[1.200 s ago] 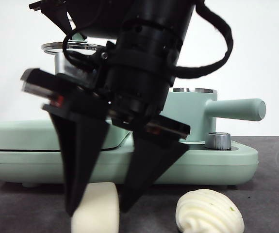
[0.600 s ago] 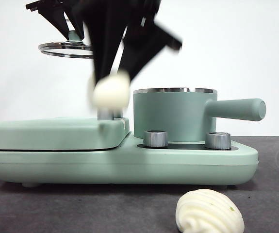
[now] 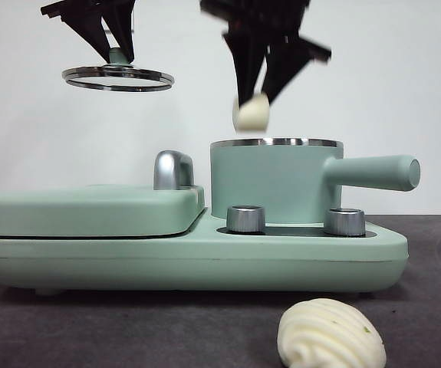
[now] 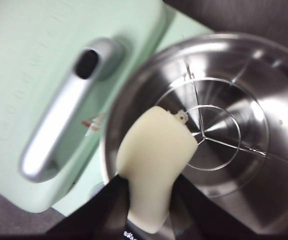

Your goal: Put the buns in a small steamer

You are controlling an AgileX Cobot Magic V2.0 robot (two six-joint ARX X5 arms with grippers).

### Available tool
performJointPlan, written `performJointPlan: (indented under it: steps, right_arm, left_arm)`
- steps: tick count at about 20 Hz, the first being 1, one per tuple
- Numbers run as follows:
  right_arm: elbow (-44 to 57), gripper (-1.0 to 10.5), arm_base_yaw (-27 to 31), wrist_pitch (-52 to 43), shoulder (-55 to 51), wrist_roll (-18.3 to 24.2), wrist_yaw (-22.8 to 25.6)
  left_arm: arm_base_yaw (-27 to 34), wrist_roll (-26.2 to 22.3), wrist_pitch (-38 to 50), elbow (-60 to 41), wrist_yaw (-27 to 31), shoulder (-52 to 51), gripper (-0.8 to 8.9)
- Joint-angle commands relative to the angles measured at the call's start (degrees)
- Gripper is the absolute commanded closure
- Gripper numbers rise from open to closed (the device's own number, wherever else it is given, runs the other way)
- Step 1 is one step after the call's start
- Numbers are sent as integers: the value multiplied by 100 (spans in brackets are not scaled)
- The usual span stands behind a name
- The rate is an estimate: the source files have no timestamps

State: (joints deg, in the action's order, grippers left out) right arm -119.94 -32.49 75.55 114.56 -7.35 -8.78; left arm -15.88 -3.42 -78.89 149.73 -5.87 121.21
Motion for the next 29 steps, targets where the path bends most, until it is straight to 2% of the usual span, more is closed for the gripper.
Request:
performJointPlan:
  steps: [1,7,15,17,22,25,29]
  right_arm:
    - [-144,835,68,-42,378,214,-109]
    - [-142,831,258,-63,892,352,-175]
    - [-181,596,289,-243,973,308,-170]
    - [-383,550,306,-122,970,236,-170]
    - [-1471,544,293,573,946,166,-175]
    - [-1449,543,229,610,481,118,-177]
    - [-540,518,26,610,-841,90,-153]
  left_arm:
    - [-22,57,181,254,-9,-55,758]
    - [-20,70,203,254,-9,-55,758]
    - [-20,68,212,254,-7,-55,758]
    - [-20,68,221,254,-9,-55,758]
    - [-20,70,221,254,-9,-55,758]
    - [-20,87,216,254,-9,-55,758]
    - [-9,138,199,254,-9,-55,758]
